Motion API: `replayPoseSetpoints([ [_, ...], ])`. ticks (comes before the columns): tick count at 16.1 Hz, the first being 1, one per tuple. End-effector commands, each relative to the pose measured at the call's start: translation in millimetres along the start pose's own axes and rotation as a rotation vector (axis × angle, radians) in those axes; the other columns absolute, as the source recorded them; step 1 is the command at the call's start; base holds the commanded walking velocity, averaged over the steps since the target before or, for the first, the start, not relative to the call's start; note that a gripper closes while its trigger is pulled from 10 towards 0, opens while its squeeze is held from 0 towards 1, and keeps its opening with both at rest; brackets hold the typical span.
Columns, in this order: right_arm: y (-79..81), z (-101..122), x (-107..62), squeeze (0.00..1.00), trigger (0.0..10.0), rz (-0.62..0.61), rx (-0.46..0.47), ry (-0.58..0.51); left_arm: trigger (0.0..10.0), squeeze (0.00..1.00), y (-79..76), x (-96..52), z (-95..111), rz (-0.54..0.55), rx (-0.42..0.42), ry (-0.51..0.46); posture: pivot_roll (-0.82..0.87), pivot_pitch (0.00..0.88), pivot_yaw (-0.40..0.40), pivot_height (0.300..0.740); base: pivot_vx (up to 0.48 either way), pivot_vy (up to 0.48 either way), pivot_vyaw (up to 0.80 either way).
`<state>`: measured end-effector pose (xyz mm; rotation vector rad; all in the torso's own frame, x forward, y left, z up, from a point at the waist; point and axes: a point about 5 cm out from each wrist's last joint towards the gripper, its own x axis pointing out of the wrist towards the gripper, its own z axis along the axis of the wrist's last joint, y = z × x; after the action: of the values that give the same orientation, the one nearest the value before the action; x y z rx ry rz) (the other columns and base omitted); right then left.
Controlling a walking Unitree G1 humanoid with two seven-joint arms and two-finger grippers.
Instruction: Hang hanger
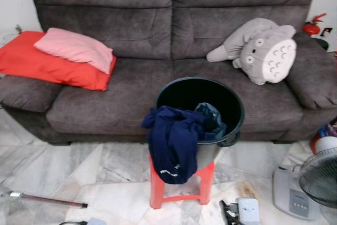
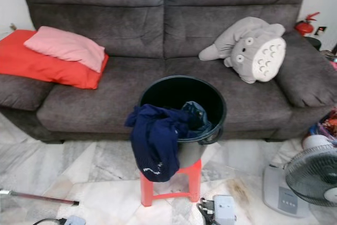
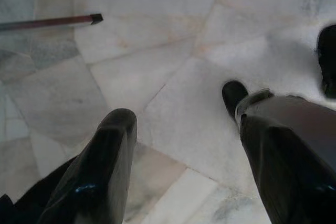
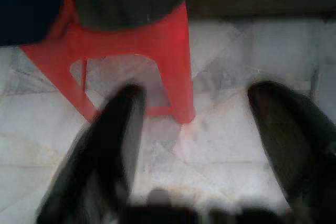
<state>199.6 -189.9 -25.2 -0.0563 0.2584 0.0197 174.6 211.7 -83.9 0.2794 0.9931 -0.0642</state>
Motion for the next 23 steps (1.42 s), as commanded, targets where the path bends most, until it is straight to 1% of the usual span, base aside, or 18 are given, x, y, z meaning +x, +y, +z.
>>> replayPoseSetpoints([
  [1,-2.8,65,4.4,0.0,10.0,0.068,-0.019,-0.326,10.0,0.0,2.2,-1.7,-10,0.001,0.013,0.035,-0.13,0.117,0.022,0.74,0.0,0.0,0.0],
  [3,1.3,81,11.7,0.0,10.0,0.126,-0.004,-0.329,10.0,0.0,2.1,-1.2,-7,0.001,0.012,0.029,-0.13,0.125,0.018,0.74,0.0,0.0,0.0],
  [5,6.9,98,11.3,0.0,10.0,0.178,0.013,-0.361,10.0,0.0,2.0,-0.8,-5,0.006,-0.005,0.022,-0.12,0.14,0.008,0.74,0.0,0.0,0.0],
  [6,8.2,94,10.7,0.0,10.0,0.207,0.018,-0.34,10.0,0.0,1.6,-0.8,-5,0.006,-0.006,0.023,-0.13,0.146,0.01,0.74,0.0,0.0,0.0],
  [8,13.9,82,4.5,0.0,10.0,0.342,0.11,-0.23,10.0,0.0,-1.2,-0.9,-7,0.003,-0.006,0.028,-0.13,0.152,0.015,0.74,0.0,0.0,0.0],
  [9,14.0,82,0.0,0.0,10.0,0.404,0.166,-0.163,10.0,0.0,-1.5,-0.8,-7,0.002,-0.006,0.029,-0.13,0.158,0.019,0.74,0.0,0.0,0.0],
  [10,14.6,79,0.4,0.0,10.0,0.459,0.173,-0.126,10.0,0.0,-1.4,-0.8,-7,0.002,-0.005,0.03,-0.13,0.158,0.021,0.74,0.0,0.0,0.0],
  [11,15.6,76,1.0,0.0,10.0,0.505,0.16,-0.091,10.0,0.0,-1.7,-0.7,-7,0.001,-0.005,0.031,-0.13,0.158,0.021,0.74,0.0,0.0,0.0],
  [12,16.4,68,3.2,0.0,10.0,0.579,0.134,-0.035,10.0,0.0,-1.6,-0.7,-6,0.0,-0.003,0.03,-0.12,0.155,0.021,0.74,0.0,0.0,0.0],
  [13,15.6,65,6.3,0.0,10.0,0.617,0.106,-0.014,10.0,0.0,-1.1,-0.5,-6,0.004,-0.009,0.028,-0.12,0.156,0.023,0.74,0.0,0.0,0.0],
  [14,11.5,66,12.3,0.0,10.0,0.611,0.059,-0.002,10.0,0.0,-1.2,-0.4,-5,0.004,-0.009,0.027,-0.11,0.155,0.025,0.74,0.0,0.0,0.0],
  [17,-2.0,80,40.5,0.0,10.0,0.556,0.055,-0.024,10.0,0.0,-1.6,0.3,-2,0.001,-0.006,0.022,-0.11,0.16,0.04,0.74,0.0,0.0,0.0],
  [18,-5.3,89,54.7,0.0,10.0,0.505,0.051,-0.047,10.0,0.0,-2.1,0.4,-1,-0.002,-0.004,0.021,-0.11,0.161,0.043,0.74,0.0,0.0,0.0],
  [19,-4.2,94,59.5,0.0,10.0,0.499,0.056,-0.063,10.0,0.0,-2.2,0.5,-1,-0.002,-0.003,0.021,-0.11,0.161,0.044,0.74,0.0,0.0,0.0],
  [20,0.6,102,67.1,0.0,10.0,0.511,0.086,-0.082,10.0,0.0,-2.5,0.5,-1,-0.002,-0.006,0.021,-0.1,0.16,0.042,0.74,0.0,0.0,0.0],
  [22,10.6,106,69.7,0.0,10.0,0.587,0.102,-0.083,10.0,0.0,-2.4,0.4,-1,0.0,-0.011,0.022,-0.09,0.161,0.042,0.74,0.0,0.0,0.0],
  [23,15.8,105,68.8,0.0,10.0,0.652,0.107,-0.069,10.0,0.0,-2.0,0.3,-2,0.001,-0.013,0.023,-0.09,0.161,0.042,0.74,0.0,0.0,0.0],
])
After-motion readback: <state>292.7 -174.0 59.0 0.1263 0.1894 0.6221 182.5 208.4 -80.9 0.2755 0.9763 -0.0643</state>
